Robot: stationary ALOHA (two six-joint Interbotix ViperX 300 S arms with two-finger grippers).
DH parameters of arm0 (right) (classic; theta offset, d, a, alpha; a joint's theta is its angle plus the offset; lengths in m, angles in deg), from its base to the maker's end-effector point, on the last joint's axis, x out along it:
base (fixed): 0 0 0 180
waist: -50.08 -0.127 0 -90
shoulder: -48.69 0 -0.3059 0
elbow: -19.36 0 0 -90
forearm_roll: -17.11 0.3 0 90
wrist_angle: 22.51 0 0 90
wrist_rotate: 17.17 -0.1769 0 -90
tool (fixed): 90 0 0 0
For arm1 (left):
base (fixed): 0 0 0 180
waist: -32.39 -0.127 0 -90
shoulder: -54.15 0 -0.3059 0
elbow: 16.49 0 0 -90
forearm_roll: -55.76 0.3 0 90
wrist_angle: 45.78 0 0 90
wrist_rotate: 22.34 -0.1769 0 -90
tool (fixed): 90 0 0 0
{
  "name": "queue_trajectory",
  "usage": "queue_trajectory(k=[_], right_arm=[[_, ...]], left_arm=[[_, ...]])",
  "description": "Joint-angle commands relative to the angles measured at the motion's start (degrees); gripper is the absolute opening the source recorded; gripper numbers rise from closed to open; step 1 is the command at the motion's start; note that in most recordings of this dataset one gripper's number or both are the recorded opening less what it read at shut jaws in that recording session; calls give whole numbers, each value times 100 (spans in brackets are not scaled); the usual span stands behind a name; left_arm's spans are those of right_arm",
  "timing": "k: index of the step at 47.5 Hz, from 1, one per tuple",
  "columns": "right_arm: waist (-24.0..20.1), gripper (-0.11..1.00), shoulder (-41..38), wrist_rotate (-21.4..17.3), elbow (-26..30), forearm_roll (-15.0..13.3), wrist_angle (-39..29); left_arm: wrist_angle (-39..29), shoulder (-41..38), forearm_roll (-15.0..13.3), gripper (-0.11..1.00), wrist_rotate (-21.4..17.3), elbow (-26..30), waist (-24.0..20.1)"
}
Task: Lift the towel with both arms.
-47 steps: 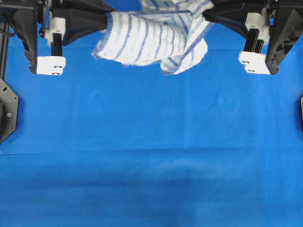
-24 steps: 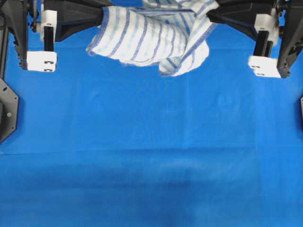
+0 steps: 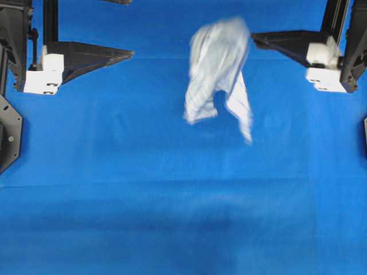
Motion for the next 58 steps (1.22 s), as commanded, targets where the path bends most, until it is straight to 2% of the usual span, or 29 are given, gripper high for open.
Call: queue_trajectory(k=[1,11,18,31,42,58], right_arm=[[-9,67,70,0,53,-53,44],[-18,66,79,-62,18,-53,35],[-18,66,97,-105,-316,-53,105],[-9,66,149,-527,-1257,-53,870],[-18,66,246,-809,-1969,-53,1538],[-9,66,290,-949,-2681,-44,2452]], left_arm=[[114,88,0,93,9,70,26],[246,88,-9,91,18,-26,97],[545,62,0,91,26,-466,141],[1670,123,-9,91,35,-1494,149],[2136,132,-9,91,18,-2021,141],[2593,123,0,91,18,-2681,141]])
